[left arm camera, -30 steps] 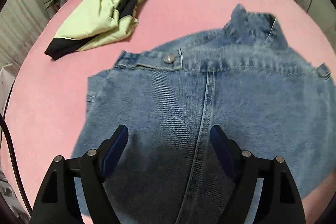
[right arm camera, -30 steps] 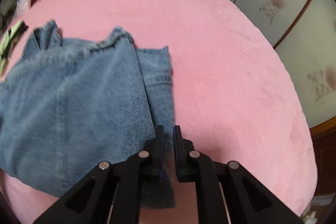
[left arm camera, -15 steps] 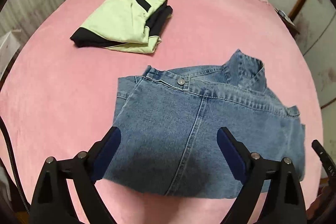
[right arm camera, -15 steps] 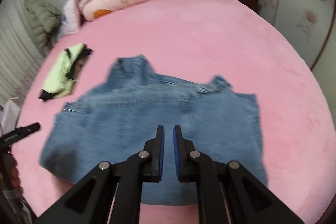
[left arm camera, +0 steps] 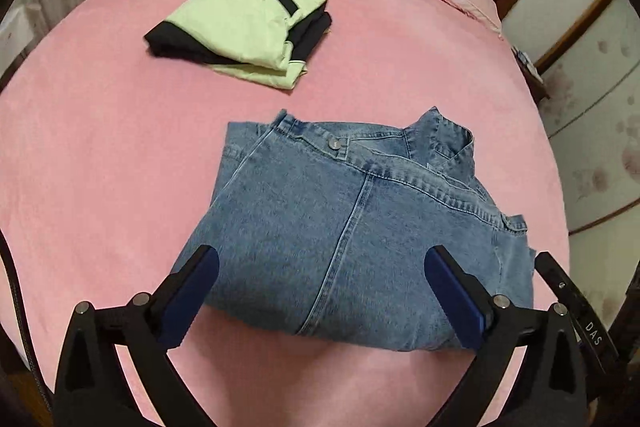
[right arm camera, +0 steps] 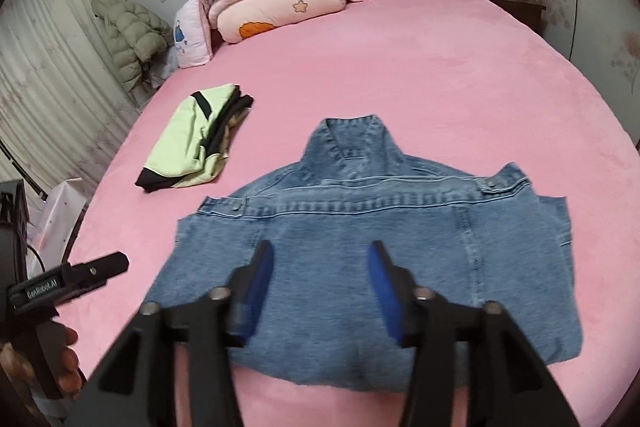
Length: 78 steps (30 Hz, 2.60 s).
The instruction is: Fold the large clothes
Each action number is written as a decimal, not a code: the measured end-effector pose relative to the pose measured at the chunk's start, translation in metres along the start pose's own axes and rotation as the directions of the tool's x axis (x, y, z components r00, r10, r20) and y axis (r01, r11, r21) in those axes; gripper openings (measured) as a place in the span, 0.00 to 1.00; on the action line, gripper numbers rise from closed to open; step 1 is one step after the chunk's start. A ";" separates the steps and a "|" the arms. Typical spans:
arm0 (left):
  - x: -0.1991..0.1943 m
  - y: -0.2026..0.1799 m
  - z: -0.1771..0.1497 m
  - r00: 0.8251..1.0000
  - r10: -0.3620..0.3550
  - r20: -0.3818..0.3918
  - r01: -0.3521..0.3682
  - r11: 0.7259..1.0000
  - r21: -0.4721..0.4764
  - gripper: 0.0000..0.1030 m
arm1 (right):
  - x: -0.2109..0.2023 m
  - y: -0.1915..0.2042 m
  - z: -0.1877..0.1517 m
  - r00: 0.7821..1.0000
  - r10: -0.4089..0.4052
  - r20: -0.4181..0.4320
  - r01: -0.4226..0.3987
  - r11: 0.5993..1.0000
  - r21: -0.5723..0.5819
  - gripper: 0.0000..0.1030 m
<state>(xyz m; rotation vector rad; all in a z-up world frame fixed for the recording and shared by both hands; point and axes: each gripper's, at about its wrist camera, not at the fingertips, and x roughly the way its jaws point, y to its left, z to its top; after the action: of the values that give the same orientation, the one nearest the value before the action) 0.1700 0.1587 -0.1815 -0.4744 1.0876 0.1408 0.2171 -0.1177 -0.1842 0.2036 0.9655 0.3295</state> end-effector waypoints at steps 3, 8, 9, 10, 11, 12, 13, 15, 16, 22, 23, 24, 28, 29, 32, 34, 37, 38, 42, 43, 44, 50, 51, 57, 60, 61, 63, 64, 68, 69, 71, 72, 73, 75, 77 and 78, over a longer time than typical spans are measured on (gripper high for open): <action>0.002 0.020 -0.014 1.000 -0.022 0.015 0.023 0.997 -0.068 0.99 | 0.003 0.010 -0.008 1.000 -0.004 0.008 0.005 1.000 -0.019 0.50; 0.030 0.060 -0.048 0.997 -0.069 -0.022 0.063 0.975 -0.215 0.99 | 0.009 0.023 -0.026 0.999 -0.016 0.033 0.018 0.998 -0.055 0.50; 0.036 0.067 -0.055 0.996 -0.083 -0.027 0.074 0.969 -0.237 0.99 | 0.012 0.026 -0.030 0.999 -0.023 0.035 0.025 0.997 -0.070 0.50; 0.044 0.075 -0.063 0.994 -0.101 -0.030 0.090 0.960 -0.264 0.99 | 0.014 0.027 -0.033 0.999 -0.024 0.034 0.027 0.997 -0.078 0.50; 0.049 0.079 -0.067 0.993 -0.110 -0.032 0.097 0.956 -0.278 0.99 | 0.017 0.030 -0.037 0.999 -0.022 0.026 0.024 0.996 -0.087 0.50; 0.059 0.086 -0.074 0.989 -0.146 -0.028 0.131 0.943 -0.306 0.99 | 0.020 0.031 -0.040 1.000 -0.019 0.017 0.021 0.996 -0.090 0.50; 0.064 0.090 -0.077 0.987 -0.159 -0.025 0.143 0.937 -0.319 0.99 | 0.023 0.032 -0.043 1.000 -0.013 0.005 0.014 0.996 -0.093 0.50; 0.081 0.098 -0.086 0.979 -0.204 -0.010 0.188 0.917 -0.353 0.99 | 0.030 0.034 -0.050 1.000 -0.008 -0.015 0.006 0.995 -0.096 0.50; 0.087 0.102 -0.088 0.976 -0.218 -0.003 0.202 0.909 -0.363 0.99 | 0.033 0.035 -0.052 1.000 -0.006 -0.022 0.003 0.995 -0.098 0.50; 0.113 0.103 -0.085 0.946 -0.297 0.129 0.323 0.888 -0.328 0.99 | 0.041 0.034 -0.062 0.999 -0.012 -0.033 0.008 0.994 -0.106 0.50; 0.116 0.101 -0.081 0.939 -0.311 0.147 0.342 0.887 -0.309 0.99 | 0.042 0.033 -0.063 0.999 -0.014 -0.032 0.011 0.995 -0.104 0.50; 0.119 0.098 -0.078 0.935 -0.317 0.158 0.351 0.889 -0.294 0.99 | 0.043 0.031 -0.064 0.999 -0.018 -0.032 0.015 0.995 -0.101 0.50; 0.137 0.091 -0.061 0.922 -0.329 0.203 0.373 0.895 -0.246 0.99 | 0.045 0.024 -0.069 0.999 -0.041 -0.022 0.039 0.995 -0.094 0.50; 0.140 0.089 -0.057 0.921 -0.327 0.214 0.374 0.897 -0.237 0.99 | 0.046 0.022 -0.070 0.999 -0.050 -0.019 0.048 0.994 -0.094 0.50; 0.143 0.087 -0.045 0.913 -0.326 0.246 0.382 0.895 -0.230 0.94 | 0.051 0.015 -0.073 0.997 -0.077 -0.013 0.076 0.994 -0.085 0.50; 0.144 0.087 -0.039 0.914 -0.315 0.255 0.373 0.899 -0.230 0.77 | 0.053 0.012 -0.074 0.994 -0.106 -0.001 0.106 0.991 -0.085 0.50; 0.145 0.090 -0.029 0.933 -0.281 0.226 0.332 0.913 -0.238 0.31 | 0.058 0.007 -0.073 0.984 -0.180 0.009 0.180 0.980 -0.090 0.38; 0.142 0.088 -0.027 0.936 -0.282 0.210 0.327 0.917 -0.226 0.27 | 0.062 0.005 -0.073 0.981 -0.195 -0.004 0.194 0.977 -0.086 0.28; 0.109 0.063 -0.019 0.929 -0.275 0.248 0.308 0.946 -0.103 0.21 | 0.072 0.003 -0.076 0.975 -0.220 -0.030 0.216 0.971 -0.104 0.02; 0.100 0.054 -0.016 0.924 -0.278 0.262 0.304 0.951 -0.063 0.20 | 0.072 0.004 -0.077 0.976 -0.217 -0.024 0.213 0.971 -0.104 0.02; 0.085 0.039 -0.012 0.912 -0.294 0.285 0.306 0.952 0.003 0.16 | 0.072 0.006 -0.078 0.978 -0.210 -0.019 0.207 0.973 -0.106 0.02; 0.036 -0.038 -0.004 0.865 -0.410 0.288 0.342 0.903 0.259 0.12 | 0.096 0.014 -0.090 0.986 -0.128 -0.111 0.115 0.987 -0.114 0.02; 0.033 -0.052 -0.006 0.864 -0.424 0.270 0.345 0.891 0.295 0.12 | 0.103 0.012 -0.096 0.985 -0.121 -0.125 0.109 0.989 -0.103 0.02; 0.018 -0.134 -0.033 0.829 -0.511 0.226 0.365 0.802 0.472 0.12 | 0.105 -0.017 -0.093 0.986 0.058 -0.155 -0.055 0.998 0.028 0.02; 0.020 -0.170 -0.038 0.814 -0.541 0.209 0.395 0.781 0.483 0.12 | 0.082 -0.045 -0.085 0.979 0.148 -0.139 -0.132 0.984 0.118 0.00; 0.022 -0.184 -0.043 0.810 -0.550 0.204 0.402 0.774 0.489 0.12 | 0.067 -0.056 -0.083 0.984 0.142 -0.107 -0.128 0.983 0.129 0.00; 0.028 -0.207 -0.056 0.805 -0.562 0.190 0.416 0.763 0.495 0.12 | 0.036 -0.081 -0.080 0.994 0.100 -0.053 -0.091 0.986 0.143 0.00; 0.036 -0.223 -0.065 0.805 -0.565 0.179 0.421 0.757 0.500 0.12 | 0.021 -0.096 -0.080 0.997 0.070 -0.034 -0.064 0.986 0.151 0.00; 0.071 -0.275 -0.105 0.826 -0.551 0.118 0.422 0.743 0.519 0.13 | -0.024 -0.161 -0.094 0.997 -0.079 -0.019 0.081 0.979 0.187 0.00; 0.085 -0.286 -0.117 0.840 -0.535 0.092 0.414 0.740 0.530 0.13 | -0.034 -0.180 -0.101 0.993 -0.112 -0.027 0.116 0.973 0.201 0.00; 0.112 -0.303 -0.136 0.871 -0.489 0.036 0.393 0.739 0.547 0.13 | -0.045 -0.205 -0.111 0.989 -0.138 -0.053 0.147 0.963 0.226 0.00; 0.136 -0.311 -0.149 0.894 -0.448 -0.013 0.380 0.742 0.553 0.14 | -0.049 -0.213 -0.115 0.988 -0.144 -0.063 0.155 0.959 0.237 0.00; 0.152 -0.317 -0.158 0.913 -0.404 -0.053 0.362 0.744 0.561 0.14 | -0.053 -0.221 -0.119 0.986 -0.150 -0.074 0.164 0.955 0.247 0.00; 0.168 -0.321 -0.175 0.932 -0.355 -0.073 0.329 0.744 0.582 0.14 | -0.058 -0.229 -0.122 0.984 -0.155 -0.084 0.171 0.952 0.253 0.01; 0.169 -0.325 -0.180 0.936 -0.345 -0.064 0.311 0.731 0.607 0.16 | -0.063 -0.235 -0.122 0.983 -0.161 -0.085 0.177 0.951 0.252 0.01; 0.166 -0.327 -0.178 0.935 -0.347 -0.072 0.317 0.729 0.607 0.23 | -0.065 -0.235 -0.121 0.983 -0.163 -0.083 0.179 0.951 0.251 0.01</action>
<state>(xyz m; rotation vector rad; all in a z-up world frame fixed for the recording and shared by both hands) 0.2123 -0.2304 -0.2953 -0.0653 0.9183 -0.5146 0.1256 -0.3571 -0.2752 0.3455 1.0782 0.0493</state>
